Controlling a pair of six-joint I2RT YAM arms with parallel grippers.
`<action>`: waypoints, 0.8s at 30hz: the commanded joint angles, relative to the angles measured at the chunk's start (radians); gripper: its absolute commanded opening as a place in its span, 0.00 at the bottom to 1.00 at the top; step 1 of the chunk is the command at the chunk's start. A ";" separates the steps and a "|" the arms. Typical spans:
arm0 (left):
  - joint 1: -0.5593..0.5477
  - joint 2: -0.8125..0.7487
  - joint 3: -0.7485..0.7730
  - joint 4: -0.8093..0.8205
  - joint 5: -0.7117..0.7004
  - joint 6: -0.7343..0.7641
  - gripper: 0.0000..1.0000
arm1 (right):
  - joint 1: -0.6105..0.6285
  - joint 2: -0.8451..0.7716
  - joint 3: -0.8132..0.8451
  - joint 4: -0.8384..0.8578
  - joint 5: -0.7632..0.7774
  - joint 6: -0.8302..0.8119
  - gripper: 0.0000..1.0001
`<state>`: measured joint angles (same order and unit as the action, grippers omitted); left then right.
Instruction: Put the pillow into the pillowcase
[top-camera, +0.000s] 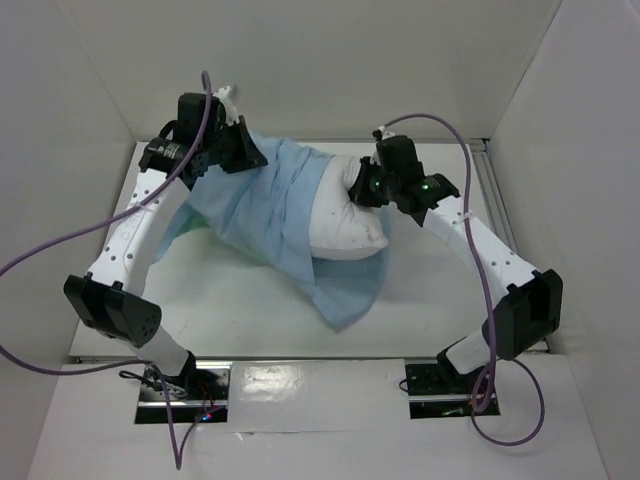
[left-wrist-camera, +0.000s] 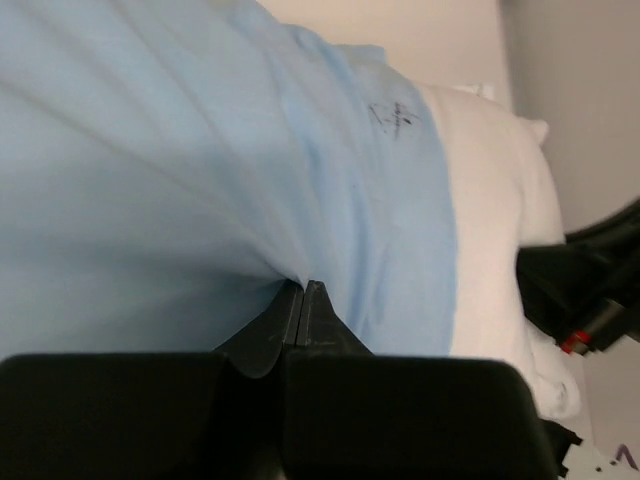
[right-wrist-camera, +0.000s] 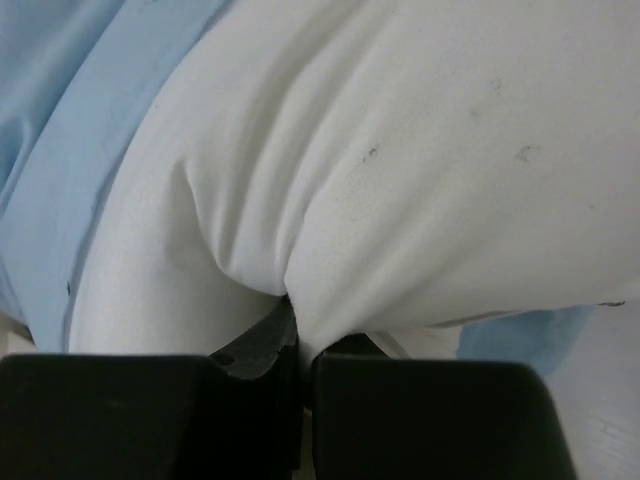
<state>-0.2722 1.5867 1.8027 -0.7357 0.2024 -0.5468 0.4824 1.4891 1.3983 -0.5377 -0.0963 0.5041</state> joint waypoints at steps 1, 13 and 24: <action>-0.111 -0.040 0.110 0.055 0.296 -0.047 0.00 | 0.070 -0.056 0.120 0.214 0.009 -0.055 0.00; -0.093 -0.162 -0.201 -0.063 0.091 0.036 0.51 | 0.082 -0.162 -0.403 0.278 -0.069 -0.058 0.00; -0.439 0.108 0.055 -0.203 -0.498 0.088 0.68 | 0.082 -0.162 -0.364 0.248 -0.079 -0.088 0.00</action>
<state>-0.6487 1.6321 1.8118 -0.8532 -0.0540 -0.4808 0.5591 1.3502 0.9798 -0.3523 -0.1562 0.4355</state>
